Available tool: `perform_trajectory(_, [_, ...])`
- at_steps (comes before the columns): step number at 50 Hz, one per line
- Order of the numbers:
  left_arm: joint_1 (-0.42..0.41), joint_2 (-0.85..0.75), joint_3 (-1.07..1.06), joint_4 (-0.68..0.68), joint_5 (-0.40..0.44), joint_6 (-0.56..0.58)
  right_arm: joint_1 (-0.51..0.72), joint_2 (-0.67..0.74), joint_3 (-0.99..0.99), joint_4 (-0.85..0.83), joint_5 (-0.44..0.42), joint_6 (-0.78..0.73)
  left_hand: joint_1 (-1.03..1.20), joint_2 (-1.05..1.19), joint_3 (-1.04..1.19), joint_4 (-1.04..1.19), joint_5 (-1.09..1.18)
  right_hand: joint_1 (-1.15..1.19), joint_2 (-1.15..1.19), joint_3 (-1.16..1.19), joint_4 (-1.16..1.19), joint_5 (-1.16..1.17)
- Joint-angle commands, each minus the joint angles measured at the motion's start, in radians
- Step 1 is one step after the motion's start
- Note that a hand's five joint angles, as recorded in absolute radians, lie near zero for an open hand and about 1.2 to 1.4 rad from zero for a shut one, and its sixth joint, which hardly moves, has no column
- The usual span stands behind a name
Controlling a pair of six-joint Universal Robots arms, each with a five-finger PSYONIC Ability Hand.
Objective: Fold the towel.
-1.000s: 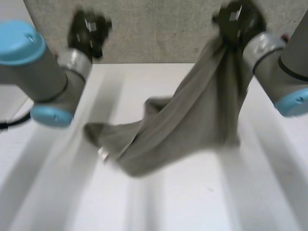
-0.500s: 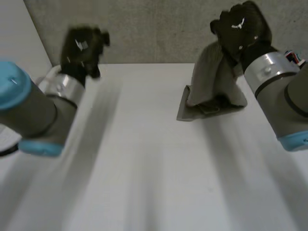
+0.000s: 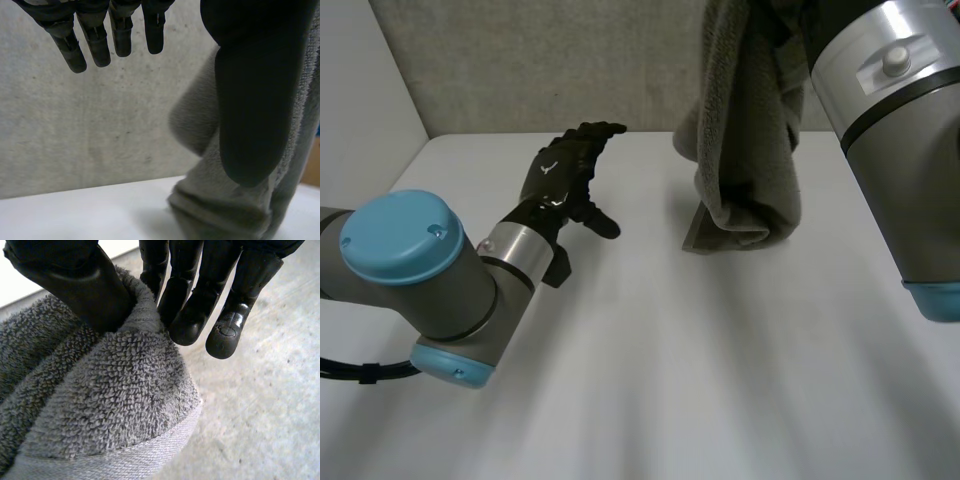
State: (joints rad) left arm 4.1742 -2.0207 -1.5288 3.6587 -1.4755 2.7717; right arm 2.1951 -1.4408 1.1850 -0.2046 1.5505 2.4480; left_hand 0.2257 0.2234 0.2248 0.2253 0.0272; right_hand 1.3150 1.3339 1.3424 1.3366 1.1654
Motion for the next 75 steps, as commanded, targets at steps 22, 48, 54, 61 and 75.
perform_trajectory(22, [-0.118, -0.062, 0.048, -0.003, 0.029, -0.343, 0.098, -0.059, -0.007, 0.017, 0.053, -0.029, 0.082, 0.084, 0.083, 0.082, 0.106, 0.081, 0.062, 0.054, 0.060, 0.056])
perform_trajectory(48, [0.116, 0.368, 0.141, -0.273, 0.181, -0.107, -0.006, -0.274, -0.038, 0.031, 0.051, -0.027, 1.171, 1.173, 1.172, 1.171, 1.194, 0.081, 0.062, 0.054, 0.060, 0.056])
perform_trajectory(54, [0.118, 0.416, 0.131, -0.316, 0.273, -0.107, 0.000, -0.260, -0.016, 0.068, 0.048, -0.027, 1.171, 1.173, 1.172, 1.171, 1.194, 0.081, 0.062, 0.054, 0.060, 0.056])
perform_trajectory(61, [0.122, 0.247, 0.144, -0.325, 0.284, -0.096, 0.003, -0.164, 0.045, 0.090, 0.048, -0.027, 1.171, 1.173, 1.172, 1.171, 1.194, 0.081, 0.062, 0.054, 0.060, 0.056])
perform_trajectory(75, [0.122, -0.420, 0.493, -0.460, 0.265, 0.193, -0.129, 0.241, 0.208, 0.096, 0.042, -0.024, 0.566, 0.568, 0.567, 0.567, 0.590, 0.081, 0.062, 0.054, 0.060, 0.056])
